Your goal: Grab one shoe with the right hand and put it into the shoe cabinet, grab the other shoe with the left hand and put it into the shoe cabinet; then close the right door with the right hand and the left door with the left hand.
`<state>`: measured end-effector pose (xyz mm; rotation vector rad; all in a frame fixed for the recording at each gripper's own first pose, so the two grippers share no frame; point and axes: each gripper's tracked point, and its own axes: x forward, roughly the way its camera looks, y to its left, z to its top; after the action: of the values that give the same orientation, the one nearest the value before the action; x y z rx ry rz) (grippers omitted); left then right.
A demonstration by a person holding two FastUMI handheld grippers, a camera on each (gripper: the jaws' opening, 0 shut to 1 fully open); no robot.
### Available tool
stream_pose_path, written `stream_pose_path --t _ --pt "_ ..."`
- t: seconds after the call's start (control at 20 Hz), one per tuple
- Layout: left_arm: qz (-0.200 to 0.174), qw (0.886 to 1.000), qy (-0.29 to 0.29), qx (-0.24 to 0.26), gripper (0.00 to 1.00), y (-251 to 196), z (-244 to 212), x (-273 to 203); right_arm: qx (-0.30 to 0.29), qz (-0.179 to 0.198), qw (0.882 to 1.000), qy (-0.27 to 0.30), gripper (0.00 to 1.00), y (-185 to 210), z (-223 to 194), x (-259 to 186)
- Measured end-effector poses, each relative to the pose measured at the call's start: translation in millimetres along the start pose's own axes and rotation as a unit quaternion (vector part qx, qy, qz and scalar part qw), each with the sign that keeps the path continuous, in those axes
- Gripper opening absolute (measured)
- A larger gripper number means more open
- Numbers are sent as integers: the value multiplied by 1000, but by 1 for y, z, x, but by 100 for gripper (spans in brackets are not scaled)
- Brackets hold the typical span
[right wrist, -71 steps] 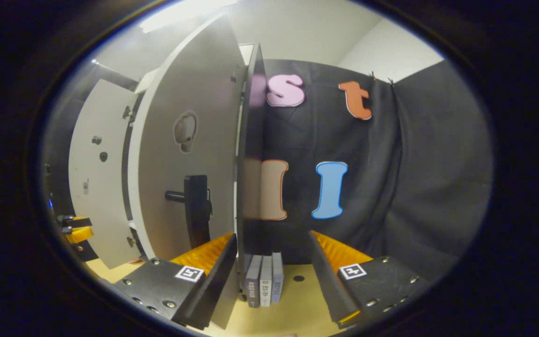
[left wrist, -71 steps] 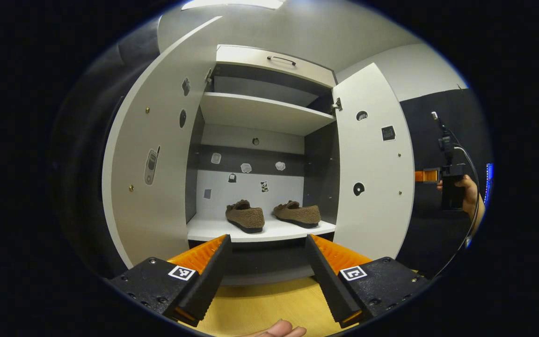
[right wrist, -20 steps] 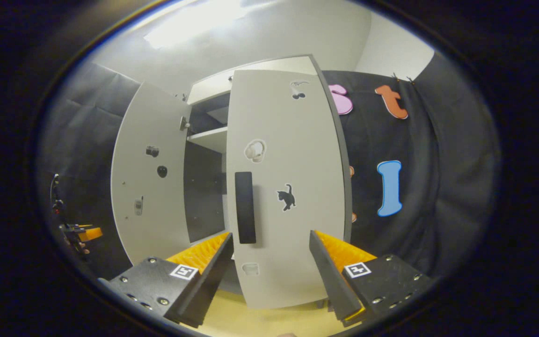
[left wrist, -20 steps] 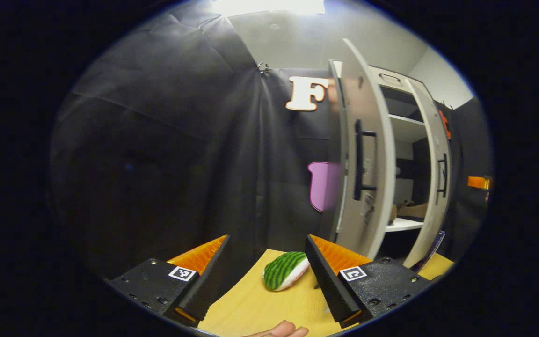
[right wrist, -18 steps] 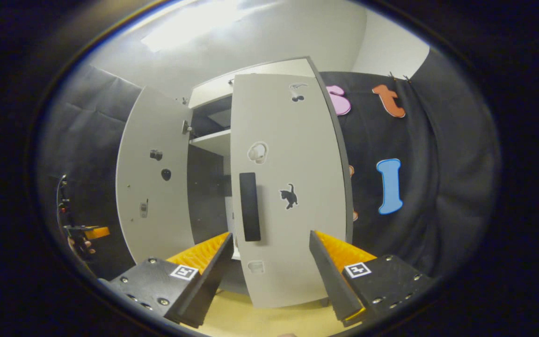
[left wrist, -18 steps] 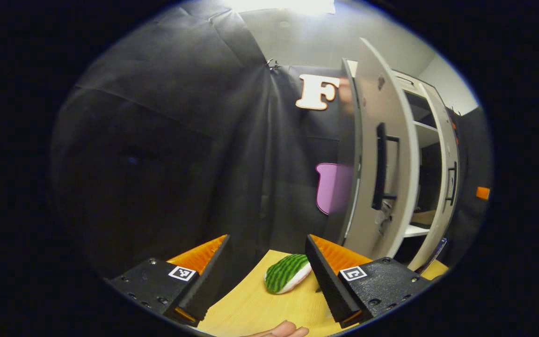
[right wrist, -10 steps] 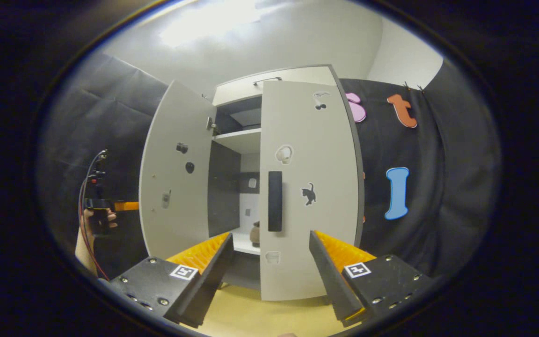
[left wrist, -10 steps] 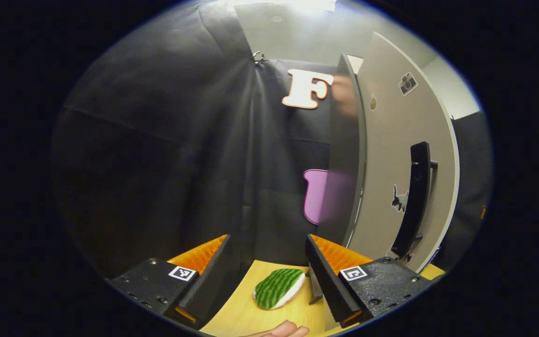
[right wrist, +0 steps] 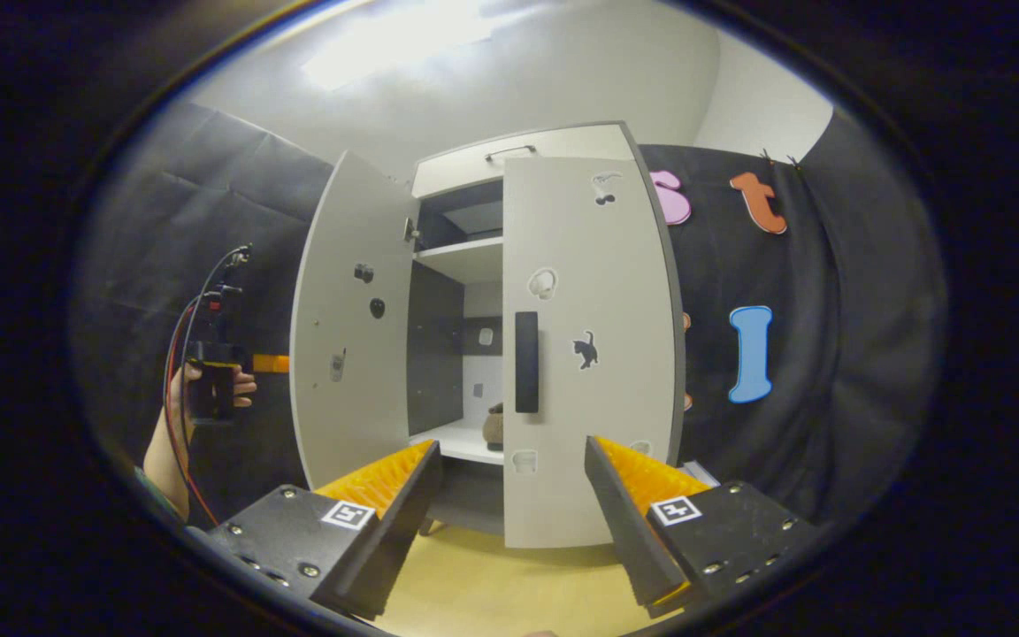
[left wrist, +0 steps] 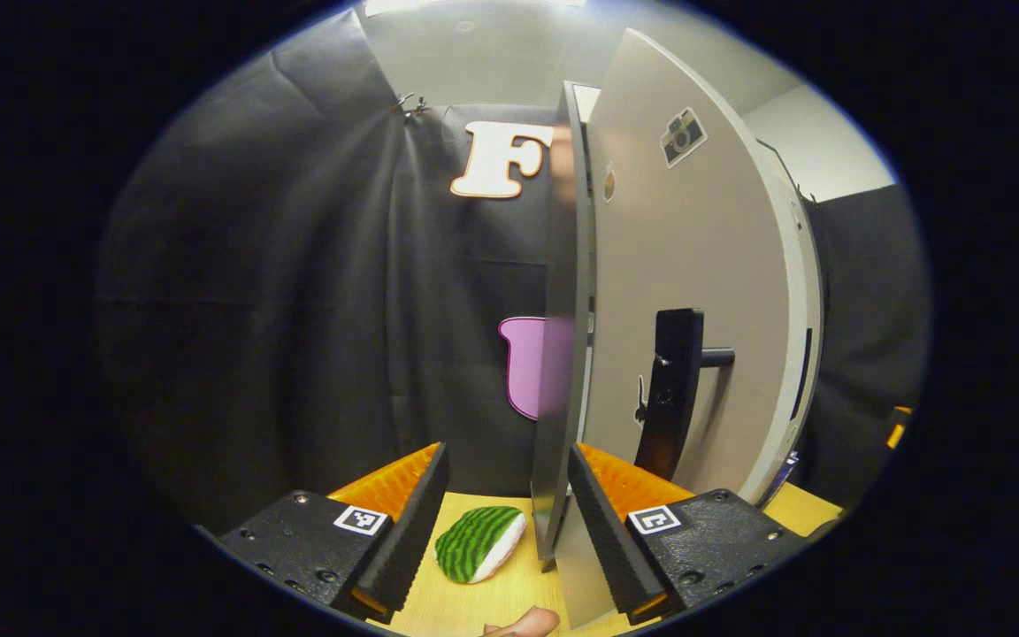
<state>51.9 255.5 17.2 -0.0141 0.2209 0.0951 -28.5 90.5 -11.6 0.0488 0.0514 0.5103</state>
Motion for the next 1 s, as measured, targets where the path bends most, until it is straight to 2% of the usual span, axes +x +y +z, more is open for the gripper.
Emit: stream_pose_path --t 0.15,0.2,0.25,0.3,0.35,0.55,0.8,0.85,0.9,0.95,1.0 --pt "5 1000 0 21 82 -17 5 -1 8 -8 1000 -4 97 -9 0 -8" --pt "1 1000 3 24 86 -25 4 2 7 -14 1000 -3 98 -14 -1 -9" --pt "-4 1000 3 25 82 -31 2 4 3 -22 1000 -2 97 -19 -2 -9" --pt "-9 1000 2 24 85 -37 3 9 -1 -28 1000 -3 95 -24 -2 -9" --pt "-12 1000 1 23 82 -42 3 9 -3 -33 999 -2 98 -28 -4 -8" --pt "-26 1000 -2 8 85 -67 1 11 -2 -46 999 14 98 -33 -13 -8" --pt "-5 1000 -7 16 82 -72 -1 7 -21 -66 997 18 98 -30 -16 -4" --pt "0 1000 -8 19 87 -72 0 7 -20 -67 997 18 98 -28 -17 -2" --pt "3 1000 -7 19 82 -73 0 7 -21 -69 997 17 97 -28 -16 1" --pt "3 1000 -6 14 85 -75 -1 7 -22 -72 997 17 98 -28 -16 2" --pt "0 1000 -6 9 82 -77 -1 8 -21 -74 997 18 98 -28 -16 5"
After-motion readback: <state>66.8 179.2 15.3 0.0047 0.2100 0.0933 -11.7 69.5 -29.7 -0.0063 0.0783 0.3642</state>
